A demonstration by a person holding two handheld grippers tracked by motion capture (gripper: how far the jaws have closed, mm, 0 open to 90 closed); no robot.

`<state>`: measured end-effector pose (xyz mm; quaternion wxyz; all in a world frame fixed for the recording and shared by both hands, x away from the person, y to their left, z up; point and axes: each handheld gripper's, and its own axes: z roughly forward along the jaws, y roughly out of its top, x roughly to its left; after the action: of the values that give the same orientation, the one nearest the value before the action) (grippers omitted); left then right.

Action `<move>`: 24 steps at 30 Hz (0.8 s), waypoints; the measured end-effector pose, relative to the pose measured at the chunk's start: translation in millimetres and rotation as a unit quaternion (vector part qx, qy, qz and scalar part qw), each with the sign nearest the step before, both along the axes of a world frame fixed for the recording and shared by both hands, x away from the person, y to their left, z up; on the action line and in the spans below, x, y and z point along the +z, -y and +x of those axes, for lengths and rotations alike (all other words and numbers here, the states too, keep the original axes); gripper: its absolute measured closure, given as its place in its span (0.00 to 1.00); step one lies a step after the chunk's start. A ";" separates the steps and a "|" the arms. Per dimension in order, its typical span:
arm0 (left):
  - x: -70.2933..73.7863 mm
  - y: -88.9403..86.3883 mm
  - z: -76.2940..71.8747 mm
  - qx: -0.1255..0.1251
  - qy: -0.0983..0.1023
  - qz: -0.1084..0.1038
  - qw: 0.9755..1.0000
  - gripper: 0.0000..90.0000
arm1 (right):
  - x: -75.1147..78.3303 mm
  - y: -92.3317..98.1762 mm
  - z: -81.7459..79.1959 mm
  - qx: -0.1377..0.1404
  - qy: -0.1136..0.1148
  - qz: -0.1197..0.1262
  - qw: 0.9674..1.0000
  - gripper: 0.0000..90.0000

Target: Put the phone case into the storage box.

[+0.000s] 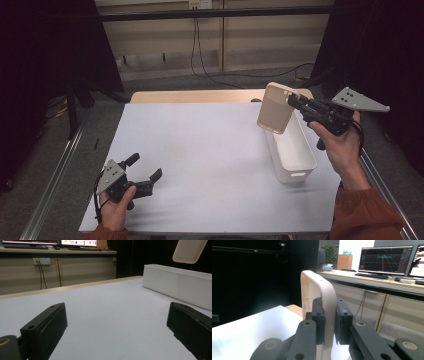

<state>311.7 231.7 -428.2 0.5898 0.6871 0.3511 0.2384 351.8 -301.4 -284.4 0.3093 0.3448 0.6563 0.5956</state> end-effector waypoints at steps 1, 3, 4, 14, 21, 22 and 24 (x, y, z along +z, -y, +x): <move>-0.1 -0.2 0.3 -0.002 0.000 0.002 1.000 0.03 | 0.2 2.2 0.4 -0.002 0.000 -0.001 1.000 0.89; -0.3 0.1 0.4 -0.002 0.001 0.002 1.000 0.03 | 0.2 6.8 1.7 -0.006 0.001 -0.004 1.000 0.89; -0.4 0.3 0.6 -0.002 0.001 0.002 1.000 0.03 | 0.2 9.0 2.1 -0.009 -0.001 -0.003 1.000 0.89; -1.2 0.2 1.7 -0.004 -0.003 0.009 1.000 0.04 | -6.9 24.2 7.5 -0.025 -0.009 -0.008 1.000 0.89; -1.5 1.3 1.4 -0.004 -0.003 0.009 1.000 0.04 | -13.5 30.3 13.2 -0.029 -0.012 -0.019 0.999 0.90; -1.5 1.3 1.4 -0.005 -0.003 0.010 1.000 0.04 | -14.1 31.2 14.0 -0.030 -0.013 -0.020 0.999 0.90; -1.4 1.2 1.4 -0.006 -0.003 0.010 1.000 0.04 | -15.7 33.2 15.9 -0.032 -0.014 -0.018 0.999 0.90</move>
<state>313.1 230.4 -429.6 0.5834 0.6955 0.3465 0.2364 367.6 -334.6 -300.1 0.3254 0.3679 0.6599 0.5686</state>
